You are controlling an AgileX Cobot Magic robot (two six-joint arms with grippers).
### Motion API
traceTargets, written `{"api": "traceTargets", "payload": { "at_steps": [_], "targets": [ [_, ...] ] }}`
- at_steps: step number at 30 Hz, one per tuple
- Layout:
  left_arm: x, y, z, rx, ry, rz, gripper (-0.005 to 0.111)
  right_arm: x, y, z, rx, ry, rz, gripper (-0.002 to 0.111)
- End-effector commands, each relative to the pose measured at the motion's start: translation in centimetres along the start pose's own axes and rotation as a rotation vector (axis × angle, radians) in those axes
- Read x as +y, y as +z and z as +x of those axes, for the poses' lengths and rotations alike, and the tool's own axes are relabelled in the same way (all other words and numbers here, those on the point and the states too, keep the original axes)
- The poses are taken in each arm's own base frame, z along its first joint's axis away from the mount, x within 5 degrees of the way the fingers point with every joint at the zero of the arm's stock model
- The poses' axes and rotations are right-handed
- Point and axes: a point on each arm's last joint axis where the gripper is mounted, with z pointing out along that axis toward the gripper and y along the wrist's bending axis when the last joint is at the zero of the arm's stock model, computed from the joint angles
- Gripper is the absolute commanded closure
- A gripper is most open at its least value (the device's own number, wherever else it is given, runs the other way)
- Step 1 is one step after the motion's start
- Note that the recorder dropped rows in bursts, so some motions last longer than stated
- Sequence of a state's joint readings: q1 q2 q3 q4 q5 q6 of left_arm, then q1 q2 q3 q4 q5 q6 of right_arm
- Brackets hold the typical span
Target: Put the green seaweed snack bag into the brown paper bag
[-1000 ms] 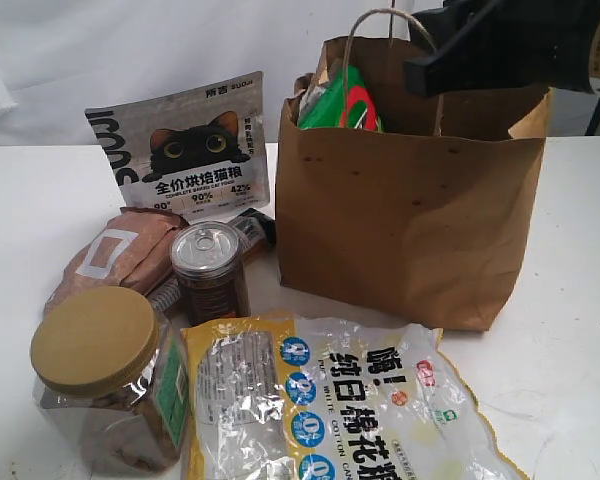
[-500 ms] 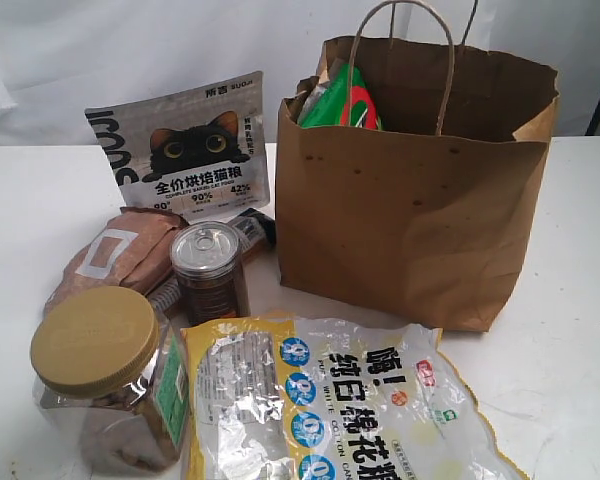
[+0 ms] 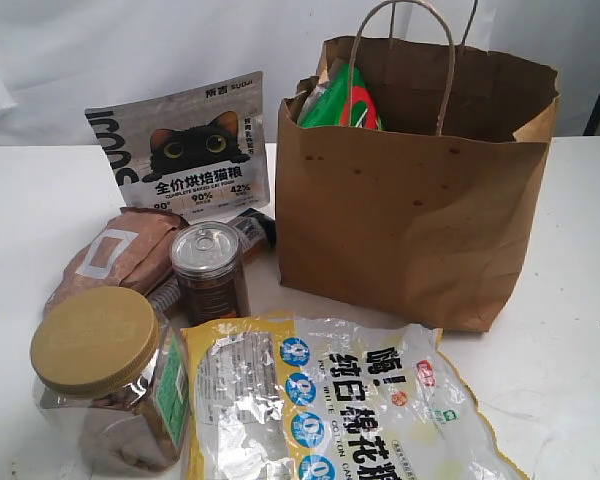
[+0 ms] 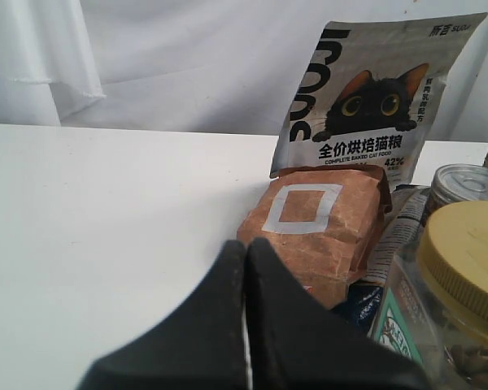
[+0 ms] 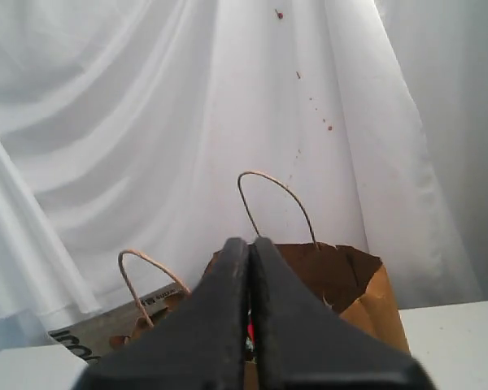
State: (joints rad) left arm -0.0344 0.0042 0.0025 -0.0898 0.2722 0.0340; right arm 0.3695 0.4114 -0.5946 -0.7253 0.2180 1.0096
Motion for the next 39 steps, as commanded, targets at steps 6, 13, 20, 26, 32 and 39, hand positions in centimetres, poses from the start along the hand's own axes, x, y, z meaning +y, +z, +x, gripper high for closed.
{"api": "traceTargets", "payload": {
  "at_steps": [6, 13, 20, 26, 32, 39],
  "targets": [
    [0.0, -0.1, -0.2, -0.012, 0.004, 0.003, 0.107, -0.2, -1.9, -0.7, -0.083, -0.059, -0.011, 0.108],
    [0.0, -0.1, -0.2, -0.012, 0.003, 0.003, 0.107, -3.5, -2.5, 2.0, 0.092, -0.029, 0.335, 0.108],
    [0.0, -0.1, -0.2, -0.012, 0.003, 0.003, 0.107, -6.4, -3.1, 6.7, 0.143, -0.034, 0.581, 0.108],
    [0.0, -0.1, -0.2, -0.012, 0.004, 0.003, 0.107, -7.4, -3.1, 9.7, 0.223, -0.049, 0.601, 0.108],
    [0.0, -0.1, -0.2, -0.012, 0.004, 0.003, 0.107, -6.9, -3.5, 12.2, 0.263, -0.155, 0.458, 0.108],
    [0.0, -0.1, -0.2, -0.012, 0.003, 0.003, 0.107, -5.7, -3.9, 13.2, 0.325, -0.343, 0.275, 0.108]
  ]
}}
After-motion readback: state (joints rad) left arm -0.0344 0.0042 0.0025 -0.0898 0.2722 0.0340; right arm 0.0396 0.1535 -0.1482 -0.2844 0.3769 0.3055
